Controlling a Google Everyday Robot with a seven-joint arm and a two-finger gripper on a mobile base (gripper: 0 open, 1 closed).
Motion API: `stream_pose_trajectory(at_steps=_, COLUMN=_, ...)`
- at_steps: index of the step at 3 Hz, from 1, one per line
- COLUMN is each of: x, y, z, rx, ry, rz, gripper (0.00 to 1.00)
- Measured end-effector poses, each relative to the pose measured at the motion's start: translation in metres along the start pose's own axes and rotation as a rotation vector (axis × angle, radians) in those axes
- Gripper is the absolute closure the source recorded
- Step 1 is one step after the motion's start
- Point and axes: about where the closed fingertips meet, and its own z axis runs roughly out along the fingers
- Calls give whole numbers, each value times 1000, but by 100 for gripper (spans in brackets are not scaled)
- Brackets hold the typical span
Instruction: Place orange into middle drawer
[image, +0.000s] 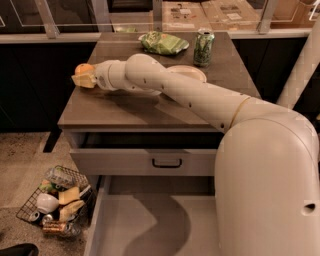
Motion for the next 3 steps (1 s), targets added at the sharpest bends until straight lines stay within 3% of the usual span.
stream_pose_trajectory(at_steps=1, x=-8, y=1, z=-2, rx=-19, ry=-2, rz=-4, gripper=100)
stream_pose_trajectory(at_steps=2, x=-60, y=16, z=-37, rx=-72, ry=-20, rz=-45, gripper=100)
stream_pose_trajectory(at_steps=3, x=-96, y=49, z=-75, rx=-101, ry=-22, rz=-96, gripper=100)
